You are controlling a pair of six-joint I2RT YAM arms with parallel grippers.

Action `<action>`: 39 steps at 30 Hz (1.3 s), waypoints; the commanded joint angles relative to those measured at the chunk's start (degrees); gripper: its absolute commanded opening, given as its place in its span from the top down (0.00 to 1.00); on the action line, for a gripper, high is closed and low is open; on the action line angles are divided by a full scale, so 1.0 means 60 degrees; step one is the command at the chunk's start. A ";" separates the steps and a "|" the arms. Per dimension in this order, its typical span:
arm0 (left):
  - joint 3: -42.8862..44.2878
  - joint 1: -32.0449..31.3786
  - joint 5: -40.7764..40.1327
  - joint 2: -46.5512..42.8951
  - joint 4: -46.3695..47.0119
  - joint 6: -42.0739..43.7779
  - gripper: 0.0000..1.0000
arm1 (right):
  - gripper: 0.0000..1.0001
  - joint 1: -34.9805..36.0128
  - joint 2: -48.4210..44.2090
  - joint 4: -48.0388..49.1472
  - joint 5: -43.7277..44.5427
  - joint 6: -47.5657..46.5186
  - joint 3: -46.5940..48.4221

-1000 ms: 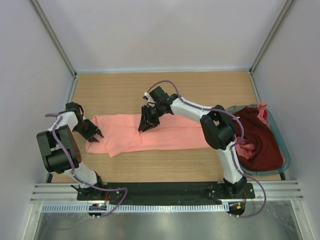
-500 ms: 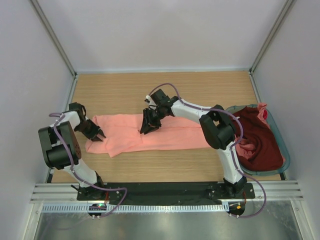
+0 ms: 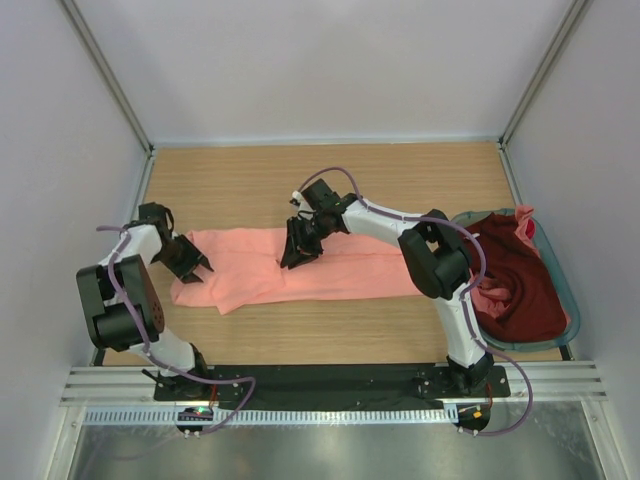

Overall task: Fold and stack the t-shirts
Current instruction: Fold the tshirt

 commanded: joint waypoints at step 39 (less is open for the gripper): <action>-0.2503 -0.1906 -0.2216 -0.1478 -0.0478 -0.3449 0.74 | 0.67 0.0031 -0.0625 0.0706 -0.0148 0.0085 -0.1070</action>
